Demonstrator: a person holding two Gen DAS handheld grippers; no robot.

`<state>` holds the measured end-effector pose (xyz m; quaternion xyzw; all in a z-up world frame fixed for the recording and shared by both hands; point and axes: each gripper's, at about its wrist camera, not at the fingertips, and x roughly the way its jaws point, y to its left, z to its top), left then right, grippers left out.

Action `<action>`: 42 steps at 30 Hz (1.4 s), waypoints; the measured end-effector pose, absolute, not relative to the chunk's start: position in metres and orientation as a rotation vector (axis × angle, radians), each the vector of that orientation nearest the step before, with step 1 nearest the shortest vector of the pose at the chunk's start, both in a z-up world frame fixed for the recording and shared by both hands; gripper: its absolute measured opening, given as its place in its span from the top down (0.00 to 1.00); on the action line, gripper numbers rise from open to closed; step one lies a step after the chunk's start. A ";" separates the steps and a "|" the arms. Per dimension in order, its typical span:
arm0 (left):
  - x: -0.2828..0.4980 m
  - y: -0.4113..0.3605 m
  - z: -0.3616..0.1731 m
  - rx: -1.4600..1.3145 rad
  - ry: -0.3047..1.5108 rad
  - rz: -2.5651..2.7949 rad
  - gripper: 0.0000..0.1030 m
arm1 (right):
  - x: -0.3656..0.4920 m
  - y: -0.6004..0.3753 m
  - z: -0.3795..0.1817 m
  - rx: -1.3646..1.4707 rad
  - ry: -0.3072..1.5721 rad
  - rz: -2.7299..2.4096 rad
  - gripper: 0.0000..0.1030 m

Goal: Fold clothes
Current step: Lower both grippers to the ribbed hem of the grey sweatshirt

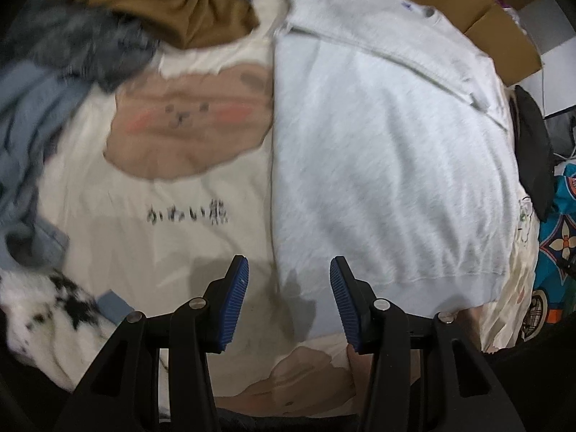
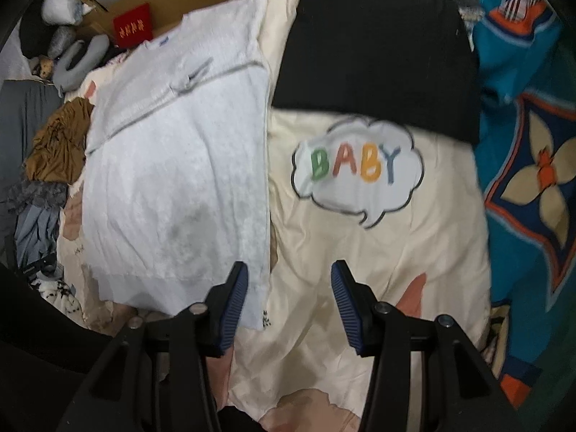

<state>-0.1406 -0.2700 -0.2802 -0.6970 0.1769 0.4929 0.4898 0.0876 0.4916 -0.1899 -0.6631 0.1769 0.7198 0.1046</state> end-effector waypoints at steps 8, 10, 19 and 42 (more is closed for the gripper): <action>-0.107 -0.284 -0.318 -1.736 0.450 1.082 0.54 | 0.097 0.478 -0.232 -2.029 0.523 2.064 0.59; -0.099 -0.286 -0.327 -1.743 0.466 1.057 0.54 | 0.099 0.475 -0.241 -2.042 0.535 2.060 0.59; -0.068 -0.300 -0.357 -1.767 0.523 0.966 0.54 | 0.110 0.457 -0.295 -2.098 0.652 1.995 0.59; -0.044 -0.329 -0.365 -1.740 0.468 0.928 0.69 | 0.105 0.428 -0.339 -2.108 0.741 1.950 0.92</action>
